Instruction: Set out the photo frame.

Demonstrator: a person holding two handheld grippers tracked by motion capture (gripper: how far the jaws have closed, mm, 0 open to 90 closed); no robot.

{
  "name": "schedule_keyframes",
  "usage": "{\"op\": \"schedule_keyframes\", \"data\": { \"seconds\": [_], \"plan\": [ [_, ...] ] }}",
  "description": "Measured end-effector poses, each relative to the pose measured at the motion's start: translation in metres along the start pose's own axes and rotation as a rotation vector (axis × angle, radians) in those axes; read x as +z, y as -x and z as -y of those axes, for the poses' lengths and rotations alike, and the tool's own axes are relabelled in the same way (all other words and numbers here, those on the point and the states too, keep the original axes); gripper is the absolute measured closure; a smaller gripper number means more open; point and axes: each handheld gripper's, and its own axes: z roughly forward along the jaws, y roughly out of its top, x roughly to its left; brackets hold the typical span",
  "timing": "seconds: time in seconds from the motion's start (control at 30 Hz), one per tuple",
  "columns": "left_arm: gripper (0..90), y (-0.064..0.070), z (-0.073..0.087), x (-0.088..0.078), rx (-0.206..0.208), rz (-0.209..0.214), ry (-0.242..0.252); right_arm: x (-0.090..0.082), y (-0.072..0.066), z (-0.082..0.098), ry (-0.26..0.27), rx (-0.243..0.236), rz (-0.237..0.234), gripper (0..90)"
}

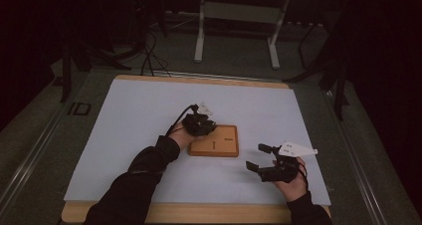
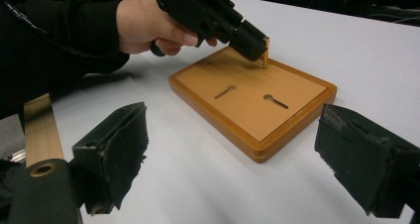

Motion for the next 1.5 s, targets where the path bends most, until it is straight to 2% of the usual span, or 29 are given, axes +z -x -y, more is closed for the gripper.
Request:
{"op": "schedule_keyframes", "data": {
  "seconds": [0.07, 0.13, 0.2, 0.4, 0.53, 0.63, 0.67, 0.7, 0.93, 1.07, 1.13, 1.23, 1.33, 1.5],
  "plan": [
    [74.5, 0.0, 0.0, 0.0, 0.0, 0.0, 0.0, 0.0, 0.0, 0.0, -0.005, -0.004, 0.001, 13.3],
    [77.4, 0.001, -0.003, -0.002, 0.026, 0.013, -0.002, 0.001, 0.001, 0.001, -0.018, -0.003, -0.001, 13.4],
    [79.8, 0.002, -0.004, -0.001, 0.05, 0.005, -0.012, 0.002, 0.001, 0.001, -0.021, -0.001, -0.003, 13.5],
    [83.1, 0.002, -0.006, 0.002, 0.066, -0.005, -0.011, 0.004, 0.0, 0.002, -0.038, -0.005, -0.007, 13.7],
    [84.2, -0.001, -0.008, 0.002, 0.048, 0.018, -0.028, 0.008, -0.001, 0.002, -0.068, -0.013, -0.01, 14.3],
    [84.6, -0.002, -0.01, 0.002, 0.059, 0.024, -0.044, 0.011, -0.002, 0.002, -0.079, -0.025, -0.014, 14.3],
    [84.6, -0.003, -0.011, 0.002, 0.056, 0.033, -0.051, 0.013, -0.003, 0.001, -0.09, -0.041, -0.006, 14.3],
    [84.7, -0.003, -0.011, 0.002, 0.058, 0.035, -0.051, 0.015, -0.006, 0.0, -0.114, -0.08, 0.007, 17.6],
    [84.7, -0.011, -0.011, 0.003, 0.056, 0.084, -0.052, 0.025, -0.015, -0.002, -0.186, -0.17, 0.03, 22.9],
    [84.7, -0.012, -0.015, 0.003, 0.047, 0.095, -0.077, 0.03, -0.024, -0.005, -0.229, -0.273, 0.085, 27.7],
    [84.7, -0.013, -0.016, 0.003, 0.049, 0.102, -0.088, 0.034, -0.029, -0.006, -0.264, -0.342, 0.119, 30.1],
    [84.7, -0.016, -0.017, 0.004, 0.038, 0.118, -0.097, 0.039, -0.036, -0.006, -0.302, -0.452, 0.175, 30.3],
    [84.7, -0.017, -0.019, 0.004, 0.029, 0.126, -0.109, 0.047, -0.043, -0.002, -0.354, -0.587, 0.243, 30.2],
    [84.7, -0.02, -0.023, 0.005, 0.007, 0.136, -0.139, 0.059, -0.054, 0.008, -0.411, -0.777, 0.321, 30.7]
  ]
}}
